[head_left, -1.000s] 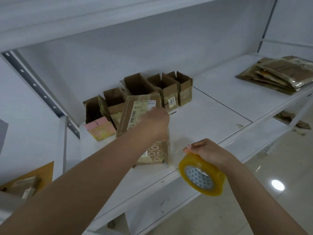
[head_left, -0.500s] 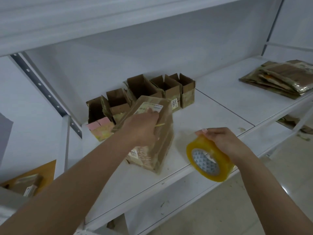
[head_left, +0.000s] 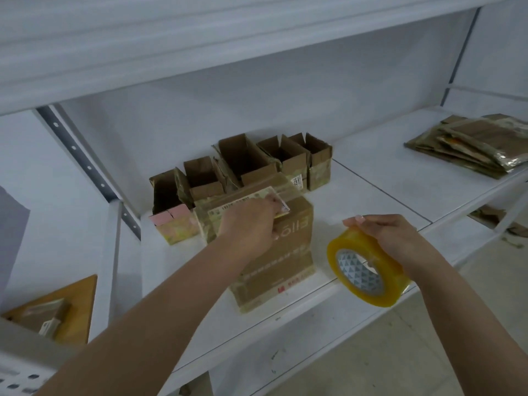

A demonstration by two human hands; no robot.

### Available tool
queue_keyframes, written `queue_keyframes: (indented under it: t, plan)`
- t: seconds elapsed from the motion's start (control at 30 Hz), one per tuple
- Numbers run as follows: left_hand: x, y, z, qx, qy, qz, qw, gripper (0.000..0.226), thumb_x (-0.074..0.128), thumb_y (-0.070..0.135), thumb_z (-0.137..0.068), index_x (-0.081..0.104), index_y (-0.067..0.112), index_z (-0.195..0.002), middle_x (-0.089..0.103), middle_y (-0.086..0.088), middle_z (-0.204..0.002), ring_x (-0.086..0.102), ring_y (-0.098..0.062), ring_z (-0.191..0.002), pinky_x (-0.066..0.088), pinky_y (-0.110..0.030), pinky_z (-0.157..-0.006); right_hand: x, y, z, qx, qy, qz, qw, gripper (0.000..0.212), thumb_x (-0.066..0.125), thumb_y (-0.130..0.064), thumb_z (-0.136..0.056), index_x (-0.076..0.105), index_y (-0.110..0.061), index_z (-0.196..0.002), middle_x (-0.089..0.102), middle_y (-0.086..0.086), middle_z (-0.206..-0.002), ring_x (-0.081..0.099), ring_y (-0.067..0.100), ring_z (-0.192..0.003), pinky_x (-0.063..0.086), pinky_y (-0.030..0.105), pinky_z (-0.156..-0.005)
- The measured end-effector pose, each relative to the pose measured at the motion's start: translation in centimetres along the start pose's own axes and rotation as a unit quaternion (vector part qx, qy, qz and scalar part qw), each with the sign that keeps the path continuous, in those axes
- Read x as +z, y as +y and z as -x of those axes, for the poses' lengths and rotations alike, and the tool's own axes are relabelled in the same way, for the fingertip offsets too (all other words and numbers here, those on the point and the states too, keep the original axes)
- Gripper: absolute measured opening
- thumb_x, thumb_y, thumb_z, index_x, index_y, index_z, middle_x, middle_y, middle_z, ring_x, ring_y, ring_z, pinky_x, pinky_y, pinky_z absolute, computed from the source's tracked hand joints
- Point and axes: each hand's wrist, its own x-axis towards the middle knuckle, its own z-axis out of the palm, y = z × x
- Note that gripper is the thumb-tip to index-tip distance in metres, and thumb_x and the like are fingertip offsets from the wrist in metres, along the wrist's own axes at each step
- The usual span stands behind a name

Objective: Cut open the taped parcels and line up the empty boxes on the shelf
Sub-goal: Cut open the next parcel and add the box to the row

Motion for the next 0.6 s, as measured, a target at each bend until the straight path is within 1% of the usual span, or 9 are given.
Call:
queue_keyframes:
  t: [0.1,0.17,0.2,0.3,0.37,0.4,0.47,0.5,0.6]
  plan:
    - [-1.0,-1.6,0.8,0.044,-0.063,0.023,0.997,0.063,0.069,0.034,-0.089,0.039,0.044,-0.144,0.051,0.008,-0.143,0.050,-0.019,-0.128,0.044,-0.034,-0.096,-0.8,0.5,0.0,0.000,0.024,-0.025,0.999,0.026,0.055,-0.038,-0.098,0.078,-0.031,-0.088,0.072,0.002,-0.104,0.067,0.027,-0.091,0.056,0.051,-0.088]
    - [-2.4,-2.6,0.9,0.043,-0.101,0.039,0.993,0.064,0.071,0.043,-0.085,0.042,0.045,-0.142,0.052,0.009,-0.141,0.050,-0.018,-0.126,0.043,-0.033,-0.098,-1.2,0.5,-0.1,-0.001,0.041,-0.033,0.999,0.025,0.056,-0.038,-0.098,0.079,-0.032,-0.088,0.072,0.002,-0.103,0.067,0.026,-0.090,0.056,0.051,-0.088]
    - [-3.0,-2.5,0.9,0.032,-0.101,0.059,0.993,0.064,0.072,0.051,-0.081,0.047,0.043,-0.140,0.055,0.009,-0.136,0.051,-0.017,-0.122,0.045,-0.033,-0.096,-1.2,0.4,-0.1,-0.005,0.044,-0.032,0.999,0.025,0.056,-0.038,-0.098,0.079,-0.031,-0.089,0.071,0.001,-0.104,0.067,0.026,-0.092,0.056,0.052,-0.089]
    - [-3.2,0.4,0.7,0.022,-0.033,0.121,0.992,0.062,0.061,0.073,-0.076,0.061,0.036,-0.126,0.061,0.011,-0.120,0.056,-0.015,-0.113,0.048,-0.035,-0.089,-0.7,-0.1,-0.2,-0.016,0.043,-0.033,0.998,0.024,0.055,-0.037,-0.098,0.077,-0.030,-0.091,0.070,0.000,-0.108,0.066,0.026,-0.095,0.054,0.052,-0.092]
    - [-2.0,3.1,0.2,0.009,-0.008,0.114,0.993,0.070,0.052,0.080,-0.076,0.060,0.029,-0.123,0.061,0.005,-0.123,0.059,-0.021,-0.110,0.049,-0.037,-0.083,-0.3,-0.3,-0.1,-0.015,0.049,-0.042,0.998,0.024,0.056,-0.038,-0.098,0.077,-0.030,-0.091,0.070,0.000,-0.106,0.066,0.028,-0.095,0.054,0.052,-0.091]
    - [-1.2,4.1,-0.1,-0.008,-0.012,0.095,0.995,0.078,0.049,0.082,-0.077,0.054,0.024,-0.129,0.055,0.000,-0.133,0.059,-0.025,-0.110,0.049,-0.037,-0.079,-0.2,-0.4,-0.1,-0.014,0.055,-0.047,0.997,0.024,0.056,-0.038,-0.098,0.077,-0.030,-0.091,0.070,-0.001,-0.103,0.066,0.028,-0.093,0.055,0.052,-0.091]
    - [0.3,5.3,-0.6,-0.048,-0.010,0.050,0.998,0.088,0.043,0.078,-0.083,0.037,0.017,-0.145,0.032,-0.005,-0.155,0.058,-0.033,-0.115,0.046,-0.039,-0.073,-0.2,-0.2,-0.1,-0.011,0.070,-0.055,0.996,0.024,0.055,-0.038,-0.098,0.076,-0.031,-0.090,0.070,0.000,-0.101,0.066,0.029,-0.092,0.055,0.053,-0.090]
    - [0.6,5.6,-0.7,-0.062,0.000,0.042,0.997,0.084,0.044,0.072,-0.087,0.032,0.015,-0.148,0.027,-0.006,-0.158,0.057,-0.034,-0.116,0.044,-0.038,-0.071,-0.2,-0.2,0.0,-0.012,0.078,-0.057,0.995,0.024,0.055,-0.038,-0.098,0.076,-0.032,-0.089,0.069,0.001,-0.102,0.066,0.031,-0.093,0.054,0.054,-0.091]
    - [0.7,5.4,-0.7,-0.050,0.025,0.044,0.997,0.067,0.046,0.055,-0.095,0.036,0.016,-0.147,0.033,-0.004,-0.156,0.060,-0.030,-0.109,0.041,-0.033,-0.064,-0.3,-0.1,0.2,-0.018,0.093,-0.063,0.994,0.023,0.055,-0.037,-0.098,0.074,-0.033,-0.087,0.067,0.003,-0.108,0.064,0.033,-0.097,0.053,0.054,-0.093]
